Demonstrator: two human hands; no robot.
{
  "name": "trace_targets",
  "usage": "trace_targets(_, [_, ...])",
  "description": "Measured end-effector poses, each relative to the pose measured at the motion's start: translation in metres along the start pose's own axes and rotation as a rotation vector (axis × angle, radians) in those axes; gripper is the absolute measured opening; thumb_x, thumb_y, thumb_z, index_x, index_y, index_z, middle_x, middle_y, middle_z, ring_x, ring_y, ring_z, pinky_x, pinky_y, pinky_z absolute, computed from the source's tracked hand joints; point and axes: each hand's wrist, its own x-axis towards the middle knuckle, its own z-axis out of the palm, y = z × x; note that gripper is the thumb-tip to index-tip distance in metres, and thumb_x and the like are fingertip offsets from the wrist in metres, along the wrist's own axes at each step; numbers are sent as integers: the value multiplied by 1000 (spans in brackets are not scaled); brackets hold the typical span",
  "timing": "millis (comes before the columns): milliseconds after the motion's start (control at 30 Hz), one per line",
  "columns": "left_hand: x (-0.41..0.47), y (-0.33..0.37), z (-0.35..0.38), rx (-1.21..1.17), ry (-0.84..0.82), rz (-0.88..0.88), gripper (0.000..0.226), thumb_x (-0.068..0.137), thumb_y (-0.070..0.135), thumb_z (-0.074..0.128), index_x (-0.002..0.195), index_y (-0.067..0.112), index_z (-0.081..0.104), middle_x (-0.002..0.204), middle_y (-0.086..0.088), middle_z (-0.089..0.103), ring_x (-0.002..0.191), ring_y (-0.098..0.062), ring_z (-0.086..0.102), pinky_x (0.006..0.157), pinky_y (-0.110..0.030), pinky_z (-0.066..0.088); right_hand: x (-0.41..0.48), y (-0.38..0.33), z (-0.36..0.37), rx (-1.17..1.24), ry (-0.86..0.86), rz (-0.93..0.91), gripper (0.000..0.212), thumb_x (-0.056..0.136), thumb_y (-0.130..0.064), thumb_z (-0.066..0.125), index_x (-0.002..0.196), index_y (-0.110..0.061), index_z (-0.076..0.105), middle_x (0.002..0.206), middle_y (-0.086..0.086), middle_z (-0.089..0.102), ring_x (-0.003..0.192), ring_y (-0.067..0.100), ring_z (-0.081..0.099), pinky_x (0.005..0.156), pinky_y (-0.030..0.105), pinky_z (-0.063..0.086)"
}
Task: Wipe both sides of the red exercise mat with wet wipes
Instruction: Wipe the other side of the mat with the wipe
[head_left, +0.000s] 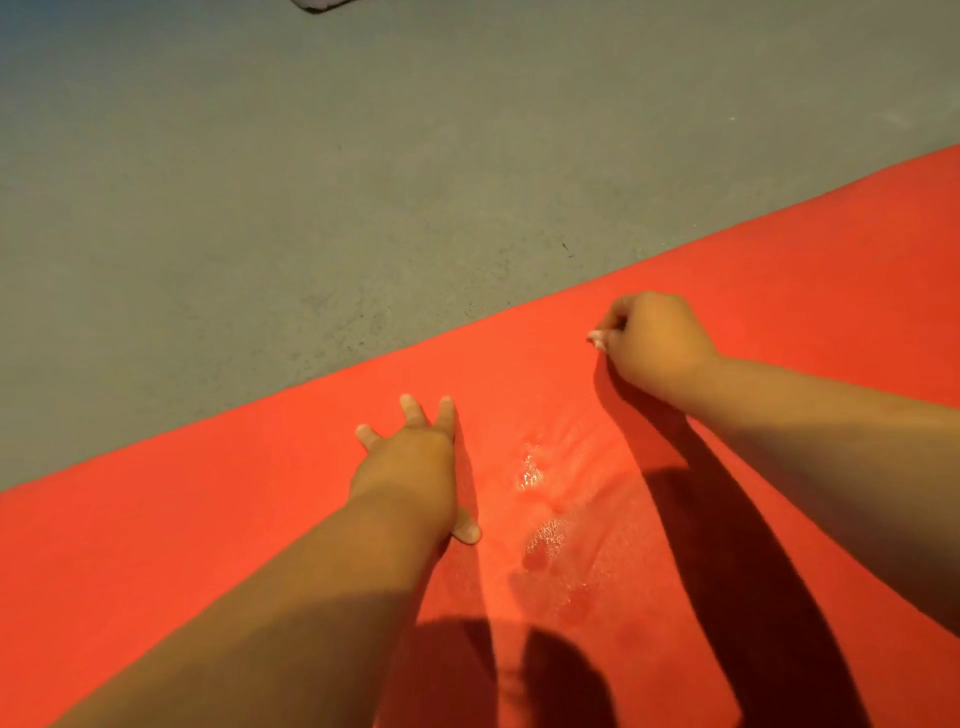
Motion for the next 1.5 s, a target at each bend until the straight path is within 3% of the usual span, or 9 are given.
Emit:
trace_targets(267, [1,-1,1,-27,-12,4,137,60,37,88,152,23,-12,158,-16,-16,135,-62,4,112,-58,20,-75,-55,41,26,-144,-523,18,87,-18,56,85,-9,71,95,10,56,84,32,58,76,40,47])
trace_targets(500, [3,-1,1,-22,-23,2,139,58,38,89,151,21,-13,157,-18,-17,135,-62,6,113,-60,20,23,4,8,-37,203,115,16,87,-13,60,97,-4,69,103,21,67,98,35,60,82,36,43])
trace_targets(567, [3,0,1,-17,-31,0,139,58,38,89,152,21,-13,157,-19,-17,134,-62,6,113,-60,19,8,-18,22,-8,126,9,17,87,-16,61,96,-6,71,103,18,67,99,33,60,84,35,43])
trace_targets(667, [3,0,0,-23,-29,5,139,59,37,89,151,22,-13,157,-18,-18,134,-63,3,112,-59,20,-42,-66,44,18,-123,-384,20,88,-19,57,99,-10,72,103,12,64,98,31,59,86,35,44])
trace_targets(733, [3,0,-1,-30,-28,10,139,58,38,89,151,22,-14,157,-19,-18,134,-63,3,113,-60,19,-33,-68,40,-36,-128,-485,20,89,-22,57,98,-10,71,102,12,63,96,31,59,85,36,45])
trace_targets(933, [3,2,-3,-4,-40,-3,138,60,38,87,151,21,-16,156,-20,-20,134,-63,4,113,-60,18,40,-1,16,-33,198,161,19,89,-14,60,99,-2,70,104,22,67,99,35,61,82,35,45])
trace_targets(1167, [2,1,-2,-9,-44,-6,138,60,38,88,151,23,-15,156,-18,-21,133,-65,3,111,-61,22,-5,-85,49,-17,-159,-533,20,89,-14,56,101,-10,71,105,13,62,100,31,57,84,35,42])
trace_targets(1333, [2,1,-3,-3,-41,9,140,59,39,88,151,22,-15,156,-20,-20,133,-64,4,111,-62,22,63,-33,24,-101,97,31,24,87,-4,52,102,-4,71,107,19,68,102,34,61,87,34,49])
trace_targets(1500, [2,2,-2,-22,-47,0,138,60,37,88,151,24,-15,156,-17,-21,132,-65,1,110,-61,24,24,-68,49,-44,16,-194,24,83,-4,52,97,-6,71,103,16,68,98,33,61,84,34,48])
